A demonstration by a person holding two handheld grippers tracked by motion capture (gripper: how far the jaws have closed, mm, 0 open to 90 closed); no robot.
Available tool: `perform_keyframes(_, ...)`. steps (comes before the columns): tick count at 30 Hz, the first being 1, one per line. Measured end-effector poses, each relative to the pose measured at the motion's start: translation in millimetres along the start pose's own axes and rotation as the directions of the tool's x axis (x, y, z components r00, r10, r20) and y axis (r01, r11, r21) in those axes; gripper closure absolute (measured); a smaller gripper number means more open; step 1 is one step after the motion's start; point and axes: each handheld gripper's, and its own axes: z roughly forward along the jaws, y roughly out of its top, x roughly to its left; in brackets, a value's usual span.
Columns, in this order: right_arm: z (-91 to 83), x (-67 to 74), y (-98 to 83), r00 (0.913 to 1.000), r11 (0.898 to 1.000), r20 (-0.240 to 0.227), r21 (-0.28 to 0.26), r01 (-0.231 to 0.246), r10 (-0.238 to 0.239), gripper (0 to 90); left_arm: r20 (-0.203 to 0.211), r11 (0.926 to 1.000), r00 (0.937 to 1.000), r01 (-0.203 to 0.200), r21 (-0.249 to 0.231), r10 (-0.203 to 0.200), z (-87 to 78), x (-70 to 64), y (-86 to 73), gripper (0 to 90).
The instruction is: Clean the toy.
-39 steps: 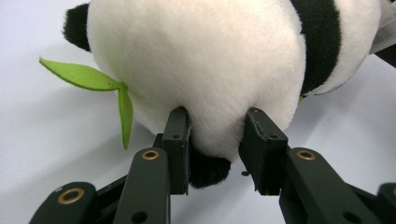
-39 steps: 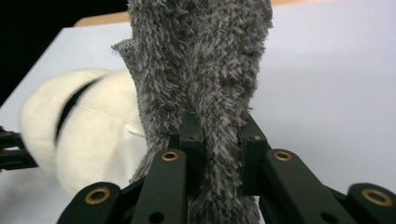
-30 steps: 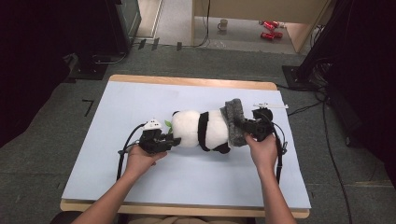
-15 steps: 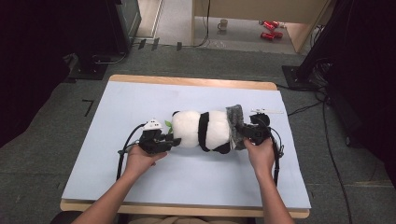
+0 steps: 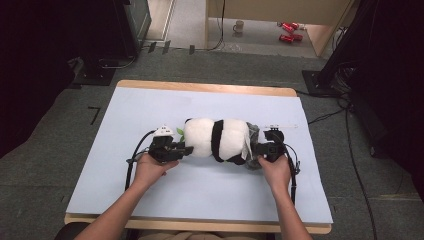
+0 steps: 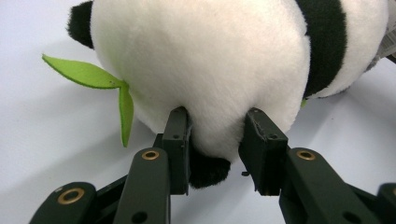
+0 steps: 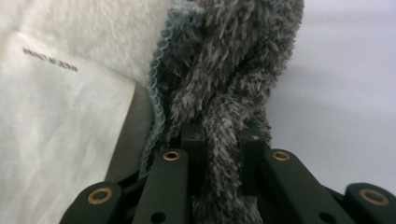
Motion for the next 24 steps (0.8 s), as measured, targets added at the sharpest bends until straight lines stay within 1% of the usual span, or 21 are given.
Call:
perform_keyframes(2, 0.9, 0.5, -1.4, 0.9999, 1.0, 0.005, 0.018, 0.01, -0.01, 78.3, 0.0, 1.0, 1.0, 0.002, 0.001, -0.002, -0.4, 0.8, 1.3, 64.9)
perform_keyframes(4, 2.2, -0.6, -2.4, 0.9998, 0.999, 0.009, 0.049, 0.017, -0.017, 78.1, 0.003, 1.0, 1.0, 0.007, 0.001, -0.007, -0.7, 1.2, 2.4, 65.4)
perform_keyframes(5, 1.2, -1.9, -2.0, 0.9997, 0.999, 0.013, 0.049, 0.02, -0.021, 78.1, 0.002, 1.0, 1.0, 0.005, 0.001, -0.005, -0.9, 1.2, 3.0, 65.6)
perform_keyframes(8, -10.8, -4.5, 2.9, 0.9994, 1.0, 0.029, 0.014, 0.018, -0.018, 78.1, 0.003, 1.0, 1.0, 0.002, 0.003, -0.002, -2.2, 1.4, 4.2, 67.0)
perform_keyframes(10, -23.1, -5.7, 7.3, 0.9989, 1.0, 0.039, -0.019, 0.025, -0.024, 78.1, 0.0, 1.0, 1.0, 0.002, 0.0, -0.002, -3.1, 1.3, 4.6, 68.4)
perform_keyframes(11, -30.3, -6.4, 9.6, 0.9991, 0.999, 0.038, -0.04, 0.019, -0.017, 78.1, 0.0, 1.0, 1.0, 0.003, 0.001, -0.003, -3.6, 1.0, 5.0, 69.0)
perform_keyframes(12, -37.9, -7.5, 11.6, 0.9997, 0.998, 0.026, -0.068, 0.007, -0.005, 78.0, 0.003, 1.0, 1.0, 0.002, 0.009, -0.002, -4.2, 0.5, 5.6, 69.9)
perform_keyframes(14, -53.4, -8.8, 15.1, 1.0, 0.993, -0.001, -0.121, -0.003, 0.003, 78.0, 0.0, 0.9998, 0.9999, -0.011, 0.016, 0.011, -5.2, -1.7, 6.2, 71.5)
perform_keyframes(15, -60.3, -7.8, 17.0, 1.0, 0.99, -0.005, -0.138, 0.005, -0.005, 78.0, 0.002, 0.9998, 0.9999, -0.012, 0.014, 0.012, -5.9, -2.6, 6.4, 71.9)
perform_keyframes(16, -68.8, -4.4, 19.5, 0.9997, 0.987, -0.024, -0.162, 0.003, -0.007, 78.0, 0.003, 0.9999, 0.9999, -0.011, 0.013, 0.011, -6.1, -2.7, 6.5, 72.4)
perform_keyframes(17, -73.3, -0.7, 21.0, 0.9992, 0.985, -0.037, -0.173, 0.009, -0.016, 78.0, 0.004, 0.9999, 0.9999, -0.01, 0.012, 0.01, -6.3, -2.6, 6.6, 72.6)
perform_keyframes(18, -75.2, 1.7, 21.7, 0.9989, 0.984, -0.043, -0.175, 0.013, -0.021, 78.0, 0.006, 0.9999, 1.0, -0.006, 0.011, 0.006, -6.5, -2.5, 6.6, 72.7)
perform_keyframes(20, -80.5, 12.9, 24.3, 0.9966, 0.981, -0.058, -0.186, 0.046, -0.058, 78.0, 0.008, 0.9999, 1.0, -0.003, 0.012, 0.003, -7.6, -2.7, 6.8, 72.8)
perform_keyframes(21, -80.5, 12.9, 24.3, 0.9966, 0.981, -0.058, -0.186, 0.046, -0.058, 78.0, 0.008, 0.9999, 1.0, -0.003, 0.012, 0.003, -7.6, -2.7, 6.8, 72.9)
perform_keyframes(22, -83.5, 29.2, 26.5, 0.9916, 0.979, -0.082, -0.187, 0.084, -0.1, 78.0, 0.008, 0.9999, 0.9999, -0.009, 0.012, 0.009, -9.6, -3.8, 6.8, 73.3)
perform_keyframes(24, -83.5, 42.1, 27.3, 0.9855, 0.978, -0.112, -0.178, 0.106, -0.127, 77.9, 0.013, 0.9999, 0.9999, -0.005, 0.015, 0.004, -11.5, -5.1, 6.5, 74.0)
